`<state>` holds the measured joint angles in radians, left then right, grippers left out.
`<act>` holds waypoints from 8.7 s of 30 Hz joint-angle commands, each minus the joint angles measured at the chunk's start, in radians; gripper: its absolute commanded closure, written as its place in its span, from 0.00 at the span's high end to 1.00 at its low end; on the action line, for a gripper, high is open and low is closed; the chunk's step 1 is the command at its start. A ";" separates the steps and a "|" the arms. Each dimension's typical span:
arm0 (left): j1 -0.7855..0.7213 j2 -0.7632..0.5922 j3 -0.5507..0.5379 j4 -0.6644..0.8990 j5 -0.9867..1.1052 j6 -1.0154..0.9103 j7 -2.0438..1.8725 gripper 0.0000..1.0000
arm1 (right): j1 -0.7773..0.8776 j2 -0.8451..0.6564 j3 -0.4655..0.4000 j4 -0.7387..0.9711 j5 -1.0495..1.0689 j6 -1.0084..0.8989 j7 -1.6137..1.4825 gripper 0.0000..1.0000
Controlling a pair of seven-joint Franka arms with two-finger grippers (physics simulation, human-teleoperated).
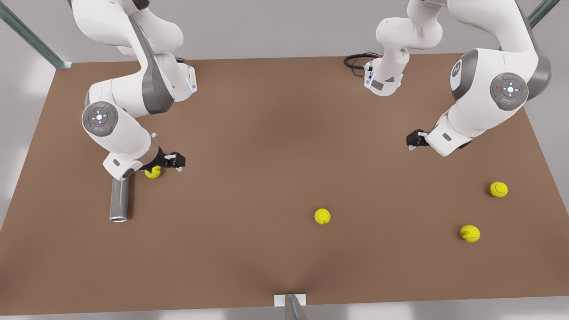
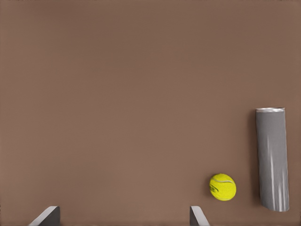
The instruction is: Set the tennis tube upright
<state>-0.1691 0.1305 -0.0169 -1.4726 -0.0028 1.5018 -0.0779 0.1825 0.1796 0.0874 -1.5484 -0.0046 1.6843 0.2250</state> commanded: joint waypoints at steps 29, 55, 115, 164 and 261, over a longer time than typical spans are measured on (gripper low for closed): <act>0.000 0.017 -0.003 0.000 -0.002 0.002 -0.002 1.00 | -0.494 0.181 0.002 -0.398 -0.060 0.532 -0.467 1.00; 0.000 0.034 -0.005 0.000 -0.003 0.000 -0.005 1.00 | -0.561 0.339 0.000 -0.403 -0.086 0.650 -0.602 1.00; 0.003 0.064 -0.005 0.000 -0.003 0.002 -0.008 1.00 | -0.489 0.324 0.186 -0.174 -0.130 0.397 -0.564 0.66; 0.011 0.089 -0.005 -0.002 -0.003 0.011 -0.008 1.00 | 0.328 0.540 0.195 0.088 -0.098 0.488 -0.932 1.00; -0.001 0.678 -0.322 -0.330 -1.464 0.690 0.742 0.52 | -0.141 0.089 0.022 0.205 -0.141 -0.316 -0.153 1.00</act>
<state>-0.1703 0.8070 -0.3390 -1.8024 -1.4686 2.1912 0.6642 0.0414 0.2685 0.1089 -1.3438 -0.1457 1.3683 0.0721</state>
